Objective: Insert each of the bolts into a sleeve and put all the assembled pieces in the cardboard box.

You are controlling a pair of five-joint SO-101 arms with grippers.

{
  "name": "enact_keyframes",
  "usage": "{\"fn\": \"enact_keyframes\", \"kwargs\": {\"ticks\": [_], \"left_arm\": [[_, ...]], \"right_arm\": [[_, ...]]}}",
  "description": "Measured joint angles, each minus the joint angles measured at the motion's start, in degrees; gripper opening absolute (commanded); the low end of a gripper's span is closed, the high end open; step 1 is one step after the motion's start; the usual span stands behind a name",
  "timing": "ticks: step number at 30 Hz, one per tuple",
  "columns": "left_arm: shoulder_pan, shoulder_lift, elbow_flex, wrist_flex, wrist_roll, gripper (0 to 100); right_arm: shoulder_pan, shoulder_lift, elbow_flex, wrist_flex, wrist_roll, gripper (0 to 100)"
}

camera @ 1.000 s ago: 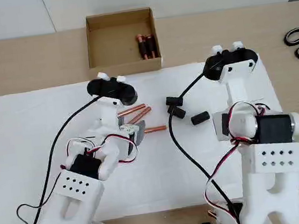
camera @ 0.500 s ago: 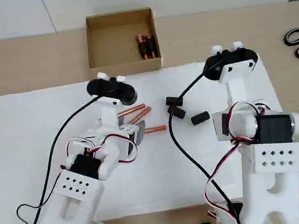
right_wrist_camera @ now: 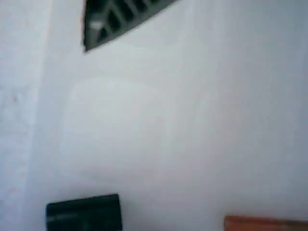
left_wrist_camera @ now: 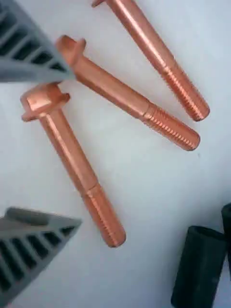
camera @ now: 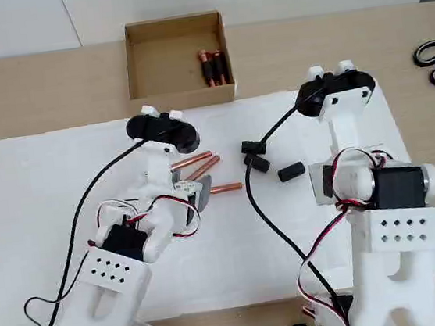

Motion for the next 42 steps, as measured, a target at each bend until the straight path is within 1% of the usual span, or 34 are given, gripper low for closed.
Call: {"fn": "enact_keyframes", "kwargs": {"ticks": [17,19,23,25,29,31,35,37,42], "left_arm": [[0.2,0.0,0.0,0.0,0.1,18],[1.5,0.0,0.0,0.0,1.4,18],[4.4,0.0,0.0,-0.1,8.2,18],[4.6,0.0,0.5,-1.8,7.8,18],[4.9,0.0,2.8,-6.7,0.4,18],[4.7,0.0,2.8,-7.5,-5.0,18],[1.9,0.0,2.8,-8.2,-15.1,18],[1.7,0.0,2.8,-8.3,-17.1,18],[0.2,0.0,2.8,-8.3,-18.3,18]], "right_arm": [[0.0,0.0,0.0,0.0,0.0,19.1],[0.0,0.0,0.0,0.0,0.0,19.1],[0.0,0.0,0.0,0.0,0.0,19.1],[0.0,0.0,0.0,0.0,0.0,19.1],[0.0,0.0,0.0,0.8,0.0,19.1],[0.0,0.0,0.0,1.7,0.0,19.1],[0.0,0.0,0.0,2.6,0.0,19.1],[0.0,0.0,0.0,2.6,0.0,19.2],[0.0,0.0,0.0,2.6,0.0,19.2]]}}
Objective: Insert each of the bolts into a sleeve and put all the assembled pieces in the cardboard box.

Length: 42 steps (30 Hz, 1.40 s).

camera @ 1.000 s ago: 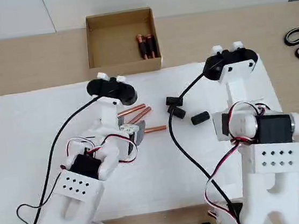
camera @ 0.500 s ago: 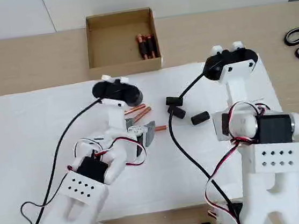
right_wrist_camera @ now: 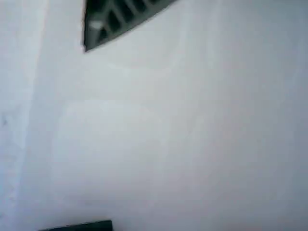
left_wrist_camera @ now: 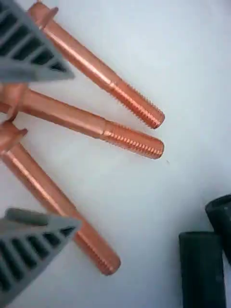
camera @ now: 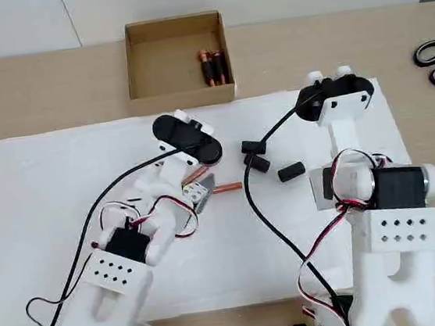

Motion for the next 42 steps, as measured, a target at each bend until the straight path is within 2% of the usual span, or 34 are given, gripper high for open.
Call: {"fn": "enact_keyframes", "kwargs": {"ticks": [7,14,18,23,28,33,36,39,42], "left_arm": [[0.0,0.0,0.5,-5.5,0.0,18],[2.1,1.7,0.5,-5.0,-0.1,18],[3.3,9.3,-2.7,2.2,-1.8,18],[2.6,20.3,-14.6,13.5,-2.0,18],[3.8,21.5,-24.4,19.9,-1.8,18],[7.6,23.1,-31.5,26.8,-15.1,18],[7.1,27.2,-35.8,31.2,-23.3,18],[4.7,32.7,-40.8,33.3,-28.0,18],[2.6,38.4,-46.4,35.3,-29.6,18]], "right_arm": [[-0.1,0.0,0.0,0.0,0.0,19.3],[-0.1,0.0,0.0,0.0,0.0,19.3],[-0.1,0.0,0.0,0.0,0.0,19.3],[-0.1,0.0,0.0,0.0,0.0,19.3],[-0.1,0.0,0.0,0.0,0.0,19.3],[-0.1,0.0,0.0,0.0,0.0,19.3],[-0.1,0.0,0.0,0.0,0.0,19.3],[-0.1,0.0,0.0,0.0,0.0,19.3],[-0.1,0.0,0.0,0.0,0.0,19.3]]}}
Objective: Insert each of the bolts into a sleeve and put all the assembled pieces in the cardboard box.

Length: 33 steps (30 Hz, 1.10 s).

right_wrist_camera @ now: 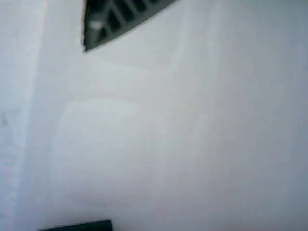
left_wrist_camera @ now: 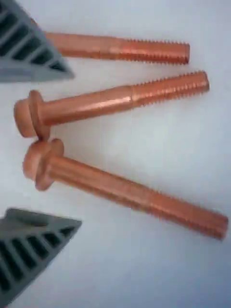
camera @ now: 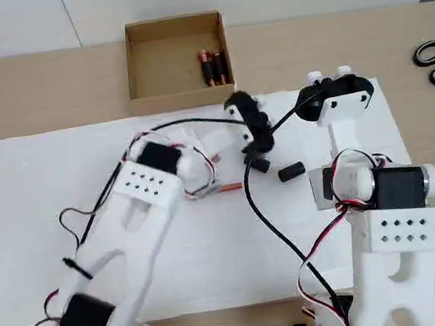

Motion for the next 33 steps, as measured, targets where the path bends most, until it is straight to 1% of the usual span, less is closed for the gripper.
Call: {"fn": "enact_keyframes", "kwargs": {"ticks": [6,12,14,17,22,30,33], "left_arm": [[0.0,8.7,-8.0,4.9,-0.8,18],[4.3,9.2,-9.1,10.2,-0.8,18],[4.4,9.2,-9.1,10.7,-0.8,18],[4.0,9.7,-9.1,10.8,-0.9,18],[4.2,14.2,-9.1,10.7,-1.7,18],[4.2,19.5,-9.1,6.6,-1.5,18],[3.5,21.5,-9.1,5.2,-1.6,14]], "right_arm": [[0.0,0.0,0.0,0.0,0.0,19.3],[0.0,0.0,0.0,0.0,0.0,19.3],[0.0,0.0,0.0,0.0,0.0,19.3],[0.0,0.0,0.0,0.0,0.0,19.3],[0.0,0.0,0.0,0.0,0.0,19.3],[0.0,0.0,0.0,0.0,0.0,19.3],[0.0,0.0,0.0,0.0,0.0,19.3]]}}
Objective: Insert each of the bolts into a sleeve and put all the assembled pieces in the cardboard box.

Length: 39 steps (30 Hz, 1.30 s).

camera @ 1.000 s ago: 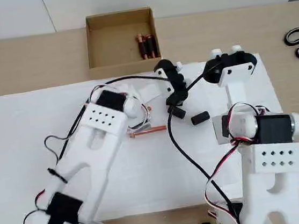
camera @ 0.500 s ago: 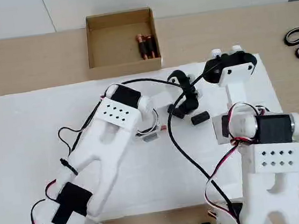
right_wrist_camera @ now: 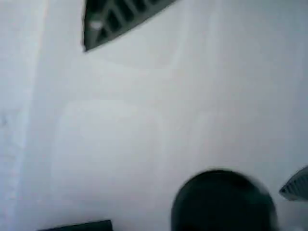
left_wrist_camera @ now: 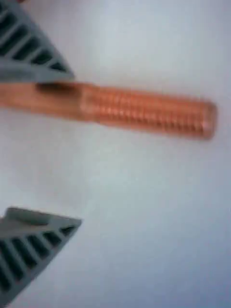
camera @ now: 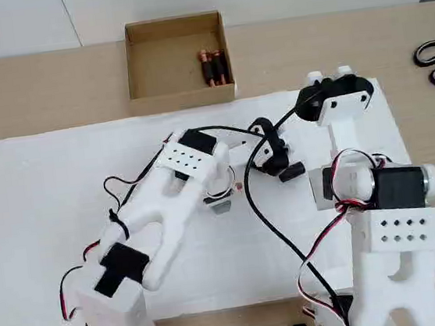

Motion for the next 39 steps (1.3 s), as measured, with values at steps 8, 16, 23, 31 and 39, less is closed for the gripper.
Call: {"fn": "enact_keyframes", "kwargs": {"ticks": [8,16,23,31,39], "left_arm": [[-0.4,2.1,0.0,-0.3,0.4,4],[-0.4,2.2,0.0,-0.3,0.4,1],[-1.6,2.5,-7.6,6.0,-0.1,1],[-1.1,2.5,-19.9,20.1,-6.4,1],[-2.5,2.5,-20.8,25.5,-31.6,0]], "right_arm": [[0.0,0.0,0.0,0.0,0.0,19.3],[0.0,0.0,0.0,0.0,0.0,19.3],[0.0,0.0,0.0,0.0,0.0,19.3],[0.0,0.0,0.0,0.0,0.0,19.3],[0.0,0.0,0.0,0.0,0.0,19.3]]}}
